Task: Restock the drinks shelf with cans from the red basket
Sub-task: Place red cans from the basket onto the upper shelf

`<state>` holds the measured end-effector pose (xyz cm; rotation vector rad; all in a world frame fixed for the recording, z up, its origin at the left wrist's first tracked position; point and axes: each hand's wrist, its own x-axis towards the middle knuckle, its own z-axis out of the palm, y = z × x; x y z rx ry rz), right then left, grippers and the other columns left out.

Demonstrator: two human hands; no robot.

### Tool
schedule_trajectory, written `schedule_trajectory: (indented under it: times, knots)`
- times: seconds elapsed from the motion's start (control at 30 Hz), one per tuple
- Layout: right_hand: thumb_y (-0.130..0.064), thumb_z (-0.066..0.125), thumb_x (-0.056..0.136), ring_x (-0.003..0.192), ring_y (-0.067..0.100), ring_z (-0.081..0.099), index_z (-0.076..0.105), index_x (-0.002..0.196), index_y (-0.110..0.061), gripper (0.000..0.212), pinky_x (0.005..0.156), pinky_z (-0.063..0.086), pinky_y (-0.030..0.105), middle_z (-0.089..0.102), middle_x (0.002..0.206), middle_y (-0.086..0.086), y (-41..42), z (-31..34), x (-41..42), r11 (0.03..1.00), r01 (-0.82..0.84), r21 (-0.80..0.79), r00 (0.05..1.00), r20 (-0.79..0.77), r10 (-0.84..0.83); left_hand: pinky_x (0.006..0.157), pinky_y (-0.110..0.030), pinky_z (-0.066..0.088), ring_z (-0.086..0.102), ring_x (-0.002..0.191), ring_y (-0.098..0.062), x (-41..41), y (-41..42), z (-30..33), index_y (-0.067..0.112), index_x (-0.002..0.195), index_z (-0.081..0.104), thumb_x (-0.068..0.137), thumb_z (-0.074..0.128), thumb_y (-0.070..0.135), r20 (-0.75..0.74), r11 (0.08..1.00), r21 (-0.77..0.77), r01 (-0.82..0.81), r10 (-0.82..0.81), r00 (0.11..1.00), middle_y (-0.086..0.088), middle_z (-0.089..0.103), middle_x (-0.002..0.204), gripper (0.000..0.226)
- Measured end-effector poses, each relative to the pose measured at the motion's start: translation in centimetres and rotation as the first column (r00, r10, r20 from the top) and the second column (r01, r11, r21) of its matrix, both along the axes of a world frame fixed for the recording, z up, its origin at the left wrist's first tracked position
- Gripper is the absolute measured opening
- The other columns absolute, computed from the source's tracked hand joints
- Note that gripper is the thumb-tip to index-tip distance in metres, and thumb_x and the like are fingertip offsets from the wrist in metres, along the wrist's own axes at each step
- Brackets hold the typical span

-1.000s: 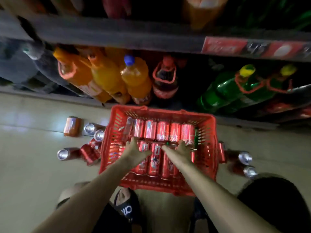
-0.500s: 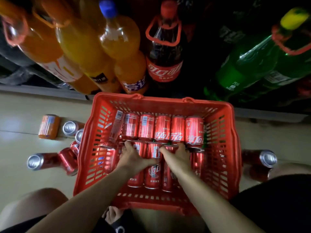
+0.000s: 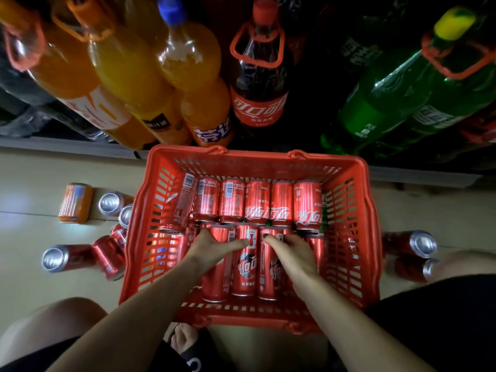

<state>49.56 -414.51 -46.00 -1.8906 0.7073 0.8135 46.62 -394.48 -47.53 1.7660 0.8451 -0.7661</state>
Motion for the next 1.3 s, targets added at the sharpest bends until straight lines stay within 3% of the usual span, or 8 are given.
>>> schedule_trajectory:
  times: [0.13,0.33,0.43,0.57,0.7,0.87,1.07,1.3]
  knots:
    - [-0.055,0.077,0.076,0.088,0.011,0.068,0.076,0.097,-0.024,0.037,0.081,0.052,0.031,0.074,0.093,-0.011,-0.1,-0.4,-0.1,1.000,-0.018,-0.007,0.999,-0.046,0.018,0.091,-0.032,0.057,0.076,0.096,-0.011,0.3,-0.1,0.9,0.023,0.103,0.078,0.057,0.095,0.055,-0.009,0.993,-0.116,0.000,-0.002,1.000,0.009,0.081,0.095,0.059]
    - [-0.046,0.078,0.080,0.085,0.015,0.072,0.078,0.078,-0.019,0.027,0.079,0.054,0.030,0.077,0.080,-0.007,-0.7,0.6,0.3,0.997,0.039,0.070,0.997,-0.065,-0.035,0.102,-0.047,0.056,0.077,0.103,-0.021,0.1,0.0,1.7,0.026,0.109,0.078,0.053,0.095,0.060,-0.056,0.977,-0.204,-0.057,0.046,0.997,0.003,0.081,0.104,0.068]
    - [-0.045,0.082,0.076,0.085,0.018,0.075,0.080,0.091,-0.018,0.031,0.085,0.058,0.032,0.079,0.083,-0.005,-0.4,0.3,-0.2,0.984,0.114,0.140,0.989,-0.113,-0.099,0.103,-0.049,0.056,0.077,0.103,-0.022,0.2,-0.1,1.9,0.025,0.112,0.078,0.059,0.095,0.058,-0.067,0.967,-0.234,-0.099,0.086,0.994,0.002,0.081,0.106,0.064]
    - [-0.071,0.089,0.044,0.105,0.021,0.072,0.067,0.125,-0.029,0.094,0.098,0.056,0.042,0.076,0.112,-0.005,0.7,-0.2,-1.2,0.950,0.184,0.252,0.970,-0.205,-0.133,0.104,-0.048,0.055,0.077,0.103,-0.021,0.5,-1.0,2.7,0.020,0.111,0.077,0.076,0.090,0.043,-0.047,0.964,-0.260,-0.053,0.042,0.998,0.000,0.081,0.103,0.044]
    - [-0.077,0.091,0.032,0.114,0.022,0.068,0.057,0.137,-0.031,0.119,0.102,0.052,0.047,0.070,0.126,-0.002,0.4,-1.5,-1.0,0.928,0.195,0.318,0.956,-0.273,-0.107,0.106,-0.053,0.053,0.072,0.113,-0.029,0.4,-0.6,2.0,0.013,0.126,0.066,0.047,0.098,0.060,-0.050,0.959,-0.265,-0.099,0.089,0.995,-0.008,0.076,0.119,0.097]
    - [-0.063,0.091,0.054,0.105,0.020,0.074,0.067,0.128,-0.025,0.087,0.103,0.052,0.045,0.077,0.113,-0.001,0.4,-0.5,-0.3,0.885,0.147,0.442,0.967,-0.254,-0.034,0.089,-0.046,0.061,0.075,0.094,-0.031,0.3,-0.2,1.6,0.005,0.125,0.068,0.055,0.081,0.040,-0.103,0.923,-0.342,-0.179,0.153,0.983,-0.019,0.077,0.110,0.079]
    - [-0.053,0.080,0.076,0.105,0.023,0.074,0.071,0.123,-0.021,0.058,0.103,0.052,0.046,0.077,0.113,0.005,1.4,0.4,-0.4,0.826,0.135,0.547,0.971,-0.241,0.001,0.097,-0.051,0.059,0.077,0.103,-0.029,-0.2,-0.9,2.5,0.020,0.127,0.067,0.083,0.084,0.022,-0.081,0.881,-0.418,-0.220,0.205,0.975,-0.009,0.079,0.111,0.047]
    - [-0.034,0.060,0.096,0.107,0.028,0.072,0.075,0.112,-0.016,0.028,0.104,0.052,0.047,0.077,0.110,0.011,1.4,1.5,-0.6,0.777,0.225,0.589,0.961,-0.266,-0.077,0.091,-0.047,0.062,0.076,0.105,-0.025,-0.1,-2.1,3.4,0.036,0.137,0.055,0.089,0.078,0.046,-0.053,0.885,-0.407,-0.228,0.227,0.973,-0.002,0.077,0.119,0.055]
